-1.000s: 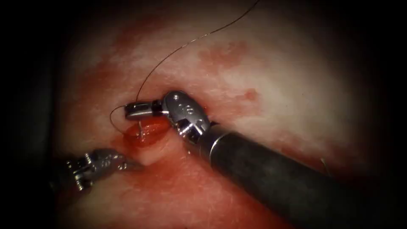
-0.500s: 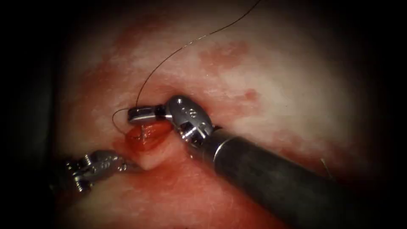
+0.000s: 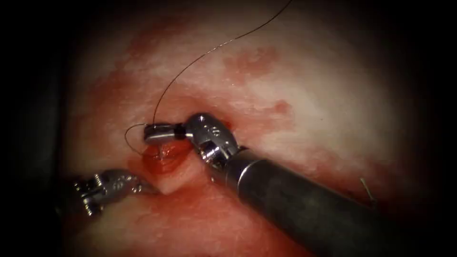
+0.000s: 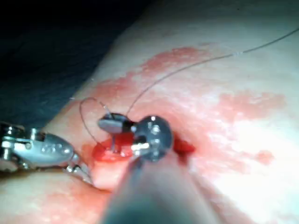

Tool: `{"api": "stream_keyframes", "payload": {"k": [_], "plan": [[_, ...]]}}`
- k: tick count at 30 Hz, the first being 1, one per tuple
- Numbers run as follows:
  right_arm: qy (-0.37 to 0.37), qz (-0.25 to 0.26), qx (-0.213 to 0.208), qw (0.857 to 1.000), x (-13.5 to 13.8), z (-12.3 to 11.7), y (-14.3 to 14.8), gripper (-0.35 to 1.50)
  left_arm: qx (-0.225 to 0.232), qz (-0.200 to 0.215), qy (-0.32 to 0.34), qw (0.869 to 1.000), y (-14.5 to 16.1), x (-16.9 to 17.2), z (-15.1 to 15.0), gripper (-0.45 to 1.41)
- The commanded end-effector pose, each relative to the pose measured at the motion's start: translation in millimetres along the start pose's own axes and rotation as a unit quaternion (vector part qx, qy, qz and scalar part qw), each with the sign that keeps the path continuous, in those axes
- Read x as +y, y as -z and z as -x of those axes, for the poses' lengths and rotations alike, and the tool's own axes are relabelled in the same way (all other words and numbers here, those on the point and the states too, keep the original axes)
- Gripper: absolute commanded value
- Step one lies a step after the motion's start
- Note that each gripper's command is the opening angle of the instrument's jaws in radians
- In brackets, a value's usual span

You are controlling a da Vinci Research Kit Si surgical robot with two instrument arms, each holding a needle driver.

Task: Wound Closure

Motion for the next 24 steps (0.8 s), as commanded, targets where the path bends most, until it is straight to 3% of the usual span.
{"api": "stream_keyframes", "payload": {"k": [1,15,24], "plan": [[-0.006,-0.001,0.001,1.000,0.7,-0.3,-0.7,-0.35,0.000,0.001,0.000,1.000,-0.9,-0.1,0.1,-0.45],[-0.042,-0.004,-0.004,0.999,0.2,1.3,-0.8,-0.35,0.000,0.001,-0.001,1.000,-0.7,-0.2,0.1,-0.45],[-0.085,-0.016,-0.013,0.996,-1.6,2.4,-1.1,-0.35,0.002,0.002,-0.001,1.000,-0.5,-0.3,0.2,-0.45]]}}
